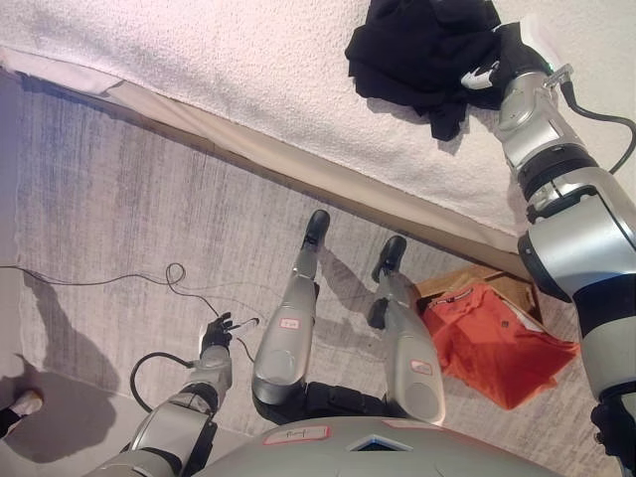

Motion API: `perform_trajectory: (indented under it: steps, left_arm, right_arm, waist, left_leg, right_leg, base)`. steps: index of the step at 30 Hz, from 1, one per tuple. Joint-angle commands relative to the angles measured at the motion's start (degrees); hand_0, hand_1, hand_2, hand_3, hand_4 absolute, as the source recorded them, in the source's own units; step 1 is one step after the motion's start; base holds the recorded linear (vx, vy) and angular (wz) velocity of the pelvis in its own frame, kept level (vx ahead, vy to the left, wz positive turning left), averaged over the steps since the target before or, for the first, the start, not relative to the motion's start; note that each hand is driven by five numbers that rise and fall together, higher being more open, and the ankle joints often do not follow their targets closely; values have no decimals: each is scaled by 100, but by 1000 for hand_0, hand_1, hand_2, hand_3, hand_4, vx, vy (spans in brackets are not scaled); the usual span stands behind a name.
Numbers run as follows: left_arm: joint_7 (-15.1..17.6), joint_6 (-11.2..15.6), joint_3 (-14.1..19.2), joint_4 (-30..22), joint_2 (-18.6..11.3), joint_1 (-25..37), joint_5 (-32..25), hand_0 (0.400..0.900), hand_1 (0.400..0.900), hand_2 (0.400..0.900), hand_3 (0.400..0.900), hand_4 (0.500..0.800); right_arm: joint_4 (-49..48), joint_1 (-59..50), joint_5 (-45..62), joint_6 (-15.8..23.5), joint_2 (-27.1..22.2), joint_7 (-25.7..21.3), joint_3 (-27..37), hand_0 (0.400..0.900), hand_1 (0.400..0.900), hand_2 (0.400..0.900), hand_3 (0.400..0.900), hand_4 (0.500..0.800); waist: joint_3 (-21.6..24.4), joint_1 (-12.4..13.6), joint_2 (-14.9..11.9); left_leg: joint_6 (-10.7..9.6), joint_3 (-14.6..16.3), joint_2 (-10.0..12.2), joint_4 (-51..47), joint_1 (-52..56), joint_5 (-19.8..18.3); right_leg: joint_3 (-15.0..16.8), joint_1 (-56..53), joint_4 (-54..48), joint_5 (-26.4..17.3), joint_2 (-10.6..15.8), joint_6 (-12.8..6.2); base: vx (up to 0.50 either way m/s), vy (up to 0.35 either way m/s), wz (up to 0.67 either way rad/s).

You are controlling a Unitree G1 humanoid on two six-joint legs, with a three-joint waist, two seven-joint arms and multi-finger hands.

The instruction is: Put the clothes on the bed into the basket.

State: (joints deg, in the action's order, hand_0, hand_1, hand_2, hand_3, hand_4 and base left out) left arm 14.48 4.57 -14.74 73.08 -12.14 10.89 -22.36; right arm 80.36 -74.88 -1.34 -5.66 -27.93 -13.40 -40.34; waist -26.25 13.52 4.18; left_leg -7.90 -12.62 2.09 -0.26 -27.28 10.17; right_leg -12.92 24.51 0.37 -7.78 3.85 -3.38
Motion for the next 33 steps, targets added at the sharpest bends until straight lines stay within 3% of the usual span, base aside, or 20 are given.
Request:
perform_trajectory:
  steps: [1,10,15,21,26,33]
  left_arm:
    - [229,-68,-234,202,-236,-217,-135,900,900,900,900,800]
    - [259,-74,-166,292,-202,-242,-196,900,900,900,900,800]
    - [260,-99,2,415,-170,-281,-165,900,900,900,900,800]
    - [234,-202,367,570,-160,-333,44,900,900,900,900,800]
    - [159,-317,749,700,-212,-404,307,900,900,900,900,800]
    - [19,-442,982,759,-165,-590,679,900,900,900,900,800]
  right_arm:
    - [-107,-539,100,304,3,-75,-377,400,400,400,400,500]
    - [-107,-487,138,313,77,-191,-199,400,400,400,400,500]
    - [-259,-113,111,309,67,-238,11,400,400,400,400,500]
    - [-696,782,-41,313,-268,-248,457,400,400,400,400,500]
    - [-1548,1900,-235,320,-750,-134,962,400,400,400,400,500]
    - [-2397,3499,-390,299,-1344,52,1854,400,400,400,400,500]
  waist:
    - [-37,135,1]
    - [22,37,15]
    - [206,-111,-114]
    - [644,-484,-366]
    - [1171,-998,-604]
    - [1734,-1412,-688]
  left_leg:
    - [257,-11,-158,-457,180,350]
    - [256,98,-161,-454,312,313]
    - [258,275,-144,-458,581,187]
    - [294,633,-98,-474,1147,-101]
    - [353,1194,-11,-474,1767,-409]
    - [388,1695,83,-474,2389,-694]
  right_leg:
    - [277,24,712,336,330,-237]
    - [305,-92,642,294,333,-242]
    - [418,-353,506,252,316,-256]
    - [647,-875,259,218,349,-321]
    - [1037,-1271,22,151,355,-401]
    - [1452,-1640,-159,84,305,-506]
  base:
    - [0,9,-8]
    - [0,8,-5]
    - [39,25,-22]
    - [92,37,-37]
    - [125,38,-66]
    - [113,9,-52]
